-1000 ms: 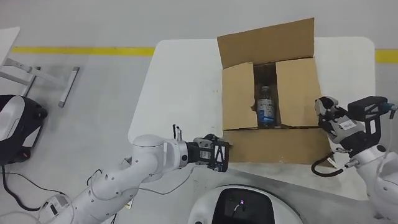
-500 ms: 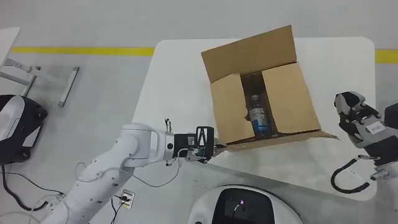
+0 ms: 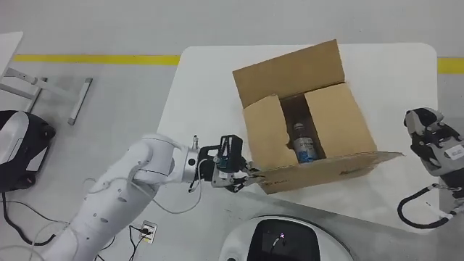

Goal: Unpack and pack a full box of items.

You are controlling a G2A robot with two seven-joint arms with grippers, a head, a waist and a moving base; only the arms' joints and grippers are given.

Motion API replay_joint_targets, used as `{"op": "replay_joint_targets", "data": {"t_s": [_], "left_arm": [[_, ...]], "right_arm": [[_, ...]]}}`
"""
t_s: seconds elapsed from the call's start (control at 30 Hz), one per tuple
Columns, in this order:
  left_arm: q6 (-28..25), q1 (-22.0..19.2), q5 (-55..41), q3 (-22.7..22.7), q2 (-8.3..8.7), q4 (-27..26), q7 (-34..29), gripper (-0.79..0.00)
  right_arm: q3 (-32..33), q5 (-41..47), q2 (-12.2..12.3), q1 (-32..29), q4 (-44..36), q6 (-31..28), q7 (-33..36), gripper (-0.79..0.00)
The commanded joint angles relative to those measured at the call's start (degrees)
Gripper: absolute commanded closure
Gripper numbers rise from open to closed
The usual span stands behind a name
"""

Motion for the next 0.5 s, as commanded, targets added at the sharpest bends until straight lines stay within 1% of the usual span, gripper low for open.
{"op": "replay_joint_targets", "data": {"t_s": [0.0, 0.03, 0.2, 0.27, 0.37, 0.47], "left_arm": [[2.47, -1.22, -1.01, 0.73, -0.07, 0.38, -0.82, -0.748], [3.22, -1.82, -1.27, 1.07, -0.10, 0.55, -1.27, -0.785], [8.66, -4.80, -1.89, 2.97, -0.42, 1.86, -2.81, -0.785], [9.76, -5.85, -1.15, 3.59, -0.55, 2.12, -3.00, -0.785], [13.31, -7.38, 1.81, 4.86, -0.85, 2.79, -3.36, -0.785], [19.01, -8.55, 4.67, 6.33, -1.35, 3.32, -2.66, -0.785]], "right_arm": [[-0.62, -0.08, 0.02, 0.36, 0.79, -0.01, 0.12, 0.000], [-0.92, -0.12, 0.03, 0.56, 1.09, -0.05, 0.17, 0.000], [-2.04, -0.44, 0.09, 1.70, 2.42, 0.16, 0.40, 0.000], [-2.32, -0.47, 0.11, 2.05, 2.78, 0.25, 0.47, 0.000], [-2.69, -0.50, 0.15, 2.46, 3.43, 0.50, 0.66, 0.000], [-2.98, -0.47, 0.18, 2.83, 4.33, 0.83, 0.74, 0.000]]}}
